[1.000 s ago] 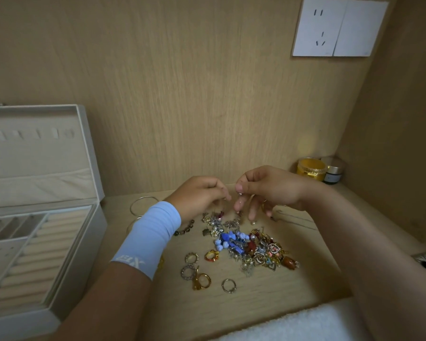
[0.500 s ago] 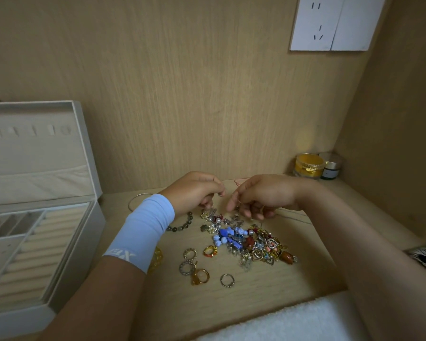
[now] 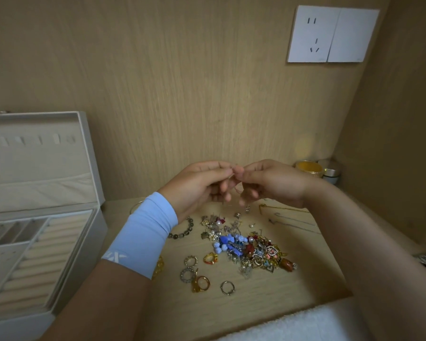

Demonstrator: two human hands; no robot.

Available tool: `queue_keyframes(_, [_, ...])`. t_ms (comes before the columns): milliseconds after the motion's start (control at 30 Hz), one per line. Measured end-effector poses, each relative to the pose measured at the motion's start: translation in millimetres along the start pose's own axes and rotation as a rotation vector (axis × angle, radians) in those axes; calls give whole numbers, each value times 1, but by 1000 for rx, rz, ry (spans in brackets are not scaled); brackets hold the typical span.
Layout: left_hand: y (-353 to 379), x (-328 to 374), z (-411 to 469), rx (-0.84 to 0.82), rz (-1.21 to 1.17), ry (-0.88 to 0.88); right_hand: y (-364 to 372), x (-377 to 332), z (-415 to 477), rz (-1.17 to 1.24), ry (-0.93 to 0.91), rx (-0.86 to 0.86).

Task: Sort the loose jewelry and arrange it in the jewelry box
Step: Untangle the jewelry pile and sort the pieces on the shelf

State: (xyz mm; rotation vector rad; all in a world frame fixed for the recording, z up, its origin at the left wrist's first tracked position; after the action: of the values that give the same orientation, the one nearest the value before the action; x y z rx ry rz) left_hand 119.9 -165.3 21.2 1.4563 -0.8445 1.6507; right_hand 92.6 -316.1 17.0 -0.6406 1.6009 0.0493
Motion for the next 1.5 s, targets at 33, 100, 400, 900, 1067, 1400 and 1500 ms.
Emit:
queue_keyframes(33, [1, 2, 0, -3, -15, 8, 2, 0, 1, 40, -8, -10])
queue_keyframes(100, [0, 4, -1, 5, -53, 16, 6, 1, 1, 80, -8, -35])
queue_keyframes(400, [-17, -7, -8, 75, -84, -101, 10, 7, -7, -18, 193, -152])
queue_keyframes(900, [-18, -11, -9, 70, 96, -190, 1, -38, -28, -635, 328, 33])
queue_keyframes(1067, [-13, -6, -8, 36, 176, -175, -3, -64, -30, -432, -26, 298])
queue_keyframes(1400, [16, 0, 0, -190, 71, -65, 0, -84, -37, -272, -271, 467])
queue_keyframes(1500, [13, -5, -2, -182, 111, -109, -4, -88, -42, -206, -342, 524])
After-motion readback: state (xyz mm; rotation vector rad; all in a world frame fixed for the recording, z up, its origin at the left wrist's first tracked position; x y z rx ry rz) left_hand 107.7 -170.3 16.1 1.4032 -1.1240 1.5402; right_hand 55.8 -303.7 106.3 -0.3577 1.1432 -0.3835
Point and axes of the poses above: each hand's wrist, its own z-axis towards the middle knuckle, its own y-axis out of the palm, x = y × z, the point moved 5 cm from there along z, towards the middle knuckle, and after that the axes turned 14 degrees about -x, right-handed, at the moved point
